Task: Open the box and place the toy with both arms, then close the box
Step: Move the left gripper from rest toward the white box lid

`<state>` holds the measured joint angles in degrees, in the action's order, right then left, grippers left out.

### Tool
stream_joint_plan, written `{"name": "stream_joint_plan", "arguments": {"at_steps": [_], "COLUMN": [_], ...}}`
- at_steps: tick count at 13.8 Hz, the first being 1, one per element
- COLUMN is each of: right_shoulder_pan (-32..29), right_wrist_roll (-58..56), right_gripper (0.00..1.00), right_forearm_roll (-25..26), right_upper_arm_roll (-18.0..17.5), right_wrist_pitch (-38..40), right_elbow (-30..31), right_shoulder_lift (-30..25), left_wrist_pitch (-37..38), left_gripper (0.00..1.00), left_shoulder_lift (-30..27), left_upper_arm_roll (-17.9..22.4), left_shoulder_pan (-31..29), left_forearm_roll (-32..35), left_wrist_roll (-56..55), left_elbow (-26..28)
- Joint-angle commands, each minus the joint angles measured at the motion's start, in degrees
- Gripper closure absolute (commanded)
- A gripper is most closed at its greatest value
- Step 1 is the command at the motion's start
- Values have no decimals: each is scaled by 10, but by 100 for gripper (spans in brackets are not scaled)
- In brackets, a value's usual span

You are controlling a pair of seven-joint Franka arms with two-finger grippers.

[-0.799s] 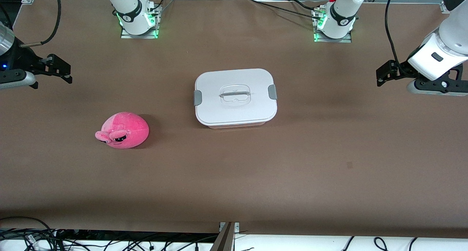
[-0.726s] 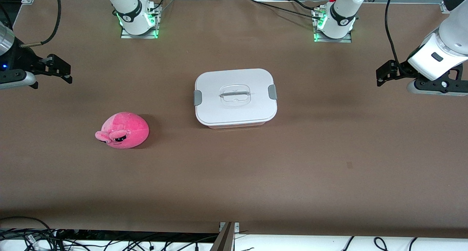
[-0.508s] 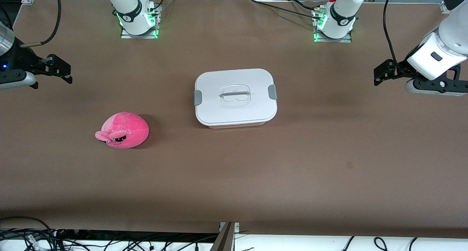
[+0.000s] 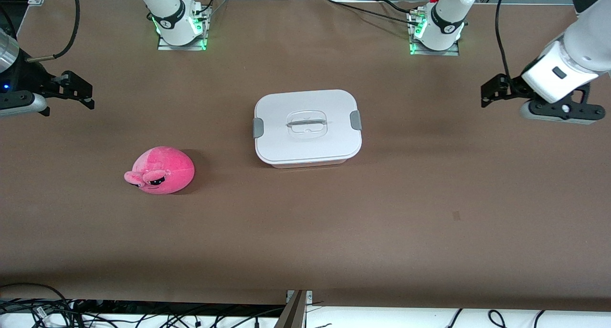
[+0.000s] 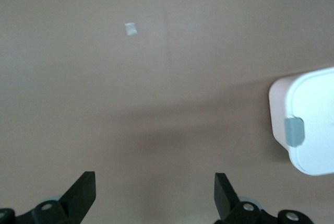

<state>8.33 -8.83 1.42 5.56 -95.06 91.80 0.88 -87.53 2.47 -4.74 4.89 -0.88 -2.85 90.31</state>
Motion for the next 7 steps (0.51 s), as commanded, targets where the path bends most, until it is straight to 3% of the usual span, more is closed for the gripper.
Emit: {"name": "stream_joint_plan", "arguments": {"at_steps": [1,4,7], "right_shoulder_pan": [-1,-2,-1], "right_wrist_roll": [7,7,7], "right_gripper": [0,0,0], "right_forearm_roll": [6,3,6], "right_upper_arm_roll": [-2,-2,-2], "right_wrist_pitch": [8,8,7], "right_elbow": [-17,-17,-17], "right_shoulder_lift": [7,8,8], "left_wrist_pitch": [24,29,-3], "left_gripper": [0,0,0], "left_shoulder_lift": [16,31,85], "left_upper_arm_roll": [-33,-98,-148], "left_shoulder_pan": [28,64,133], "left_forearm_roll": [-12,-12,-6], "left_wrist_roll": [8,21,41], "left_elbow": [-15,-17,-21]}}
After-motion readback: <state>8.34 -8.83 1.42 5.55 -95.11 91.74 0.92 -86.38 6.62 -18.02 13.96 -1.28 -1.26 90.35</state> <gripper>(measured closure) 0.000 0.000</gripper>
